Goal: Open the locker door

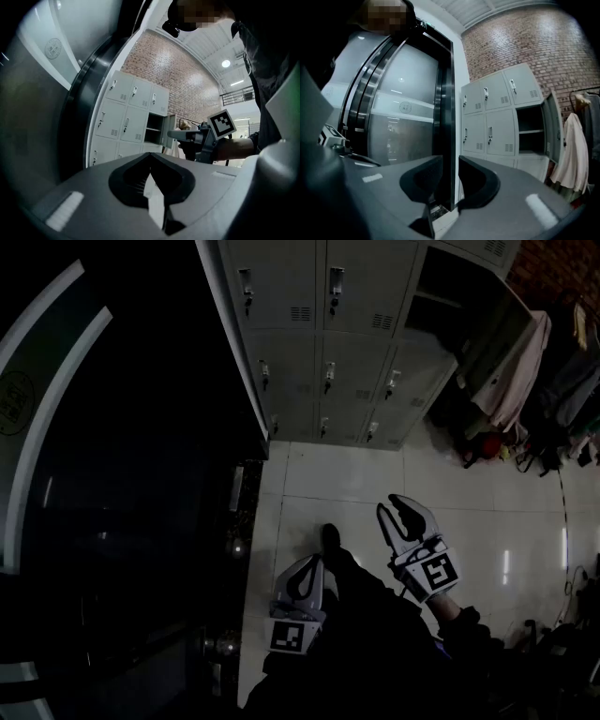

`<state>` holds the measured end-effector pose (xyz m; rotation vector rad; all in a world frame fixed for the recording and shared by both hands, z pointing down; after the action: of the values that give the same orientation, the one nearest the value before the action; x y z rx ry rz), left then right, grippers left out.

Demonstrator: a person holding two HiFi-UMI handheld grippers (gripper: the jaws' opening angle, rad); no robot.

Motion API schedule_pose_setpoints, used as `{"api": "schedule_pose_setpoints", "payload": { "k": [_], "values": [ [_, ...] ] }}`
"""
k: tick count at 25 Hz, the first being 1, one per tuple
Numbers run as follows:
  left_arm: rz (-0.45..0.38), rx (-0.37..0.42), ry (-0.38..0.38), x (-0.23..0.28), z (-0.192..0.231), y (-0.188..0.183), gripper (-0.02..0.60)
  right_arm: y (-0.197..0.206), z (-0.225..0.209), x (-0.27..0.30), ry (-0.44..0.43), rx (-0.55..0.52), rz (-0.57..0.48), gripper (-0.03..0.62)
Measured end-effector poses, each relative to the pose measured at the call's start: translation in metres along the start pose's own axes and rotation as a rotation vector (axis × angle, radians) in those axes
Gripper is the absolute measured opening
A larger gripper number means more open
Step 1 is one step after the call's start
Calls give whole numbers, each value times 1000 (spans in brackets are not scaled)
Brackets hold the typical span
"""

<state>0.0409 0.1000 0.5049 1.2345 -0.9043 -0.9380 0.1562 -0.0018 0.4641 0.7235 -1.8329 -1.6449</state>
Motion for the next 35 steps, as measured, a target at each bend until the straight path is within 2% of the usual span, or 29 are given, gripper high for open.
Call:
{"api": "schedule_pose_setpoints", "payload": {
  "k": [6,10,16,19,27,30,33,35],
  "values": [
    [42,-29,-72,71,62,10,17,-32,-95,131,-11,-104,-49,87],
    [78,-33,-116,132,113,-2,17,-60,-170,244,0,-148,-65,87],
    [100,-18,-131,220,172,-29,17,-83,-278,414,53,-124,-63,89],
    [107,-20,-119,251,194,-33,17,-95,-313,477,92,-121,-57,97],
    [96,-15,-20,321,231,-42,17,-115,-350,551,171,-123,-70,106],
    [82,-15,31,349,252,-49,17,-116,-347,561,185,-154,-68,110],
    [65,-5,81,373,274,-64,17,-131,-350,553,264,-159,-131,110],
    [64,-4,108,386,287,-73,17,-136,-355,550,299,-129,-136,109]
  ]
}}
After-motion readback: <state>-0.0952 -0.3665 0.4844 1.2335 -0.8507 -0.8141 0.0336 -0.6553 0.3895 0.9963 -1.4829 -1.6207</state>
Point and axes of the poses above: the fingertips, and each gripper's own axes: x forward along the fingers, z to its left, y out of its underside, the point moved 1 cm from there along -x, backward along the fingers, and after that the axes turned 4 degrees about x, right-handed, at the moved point
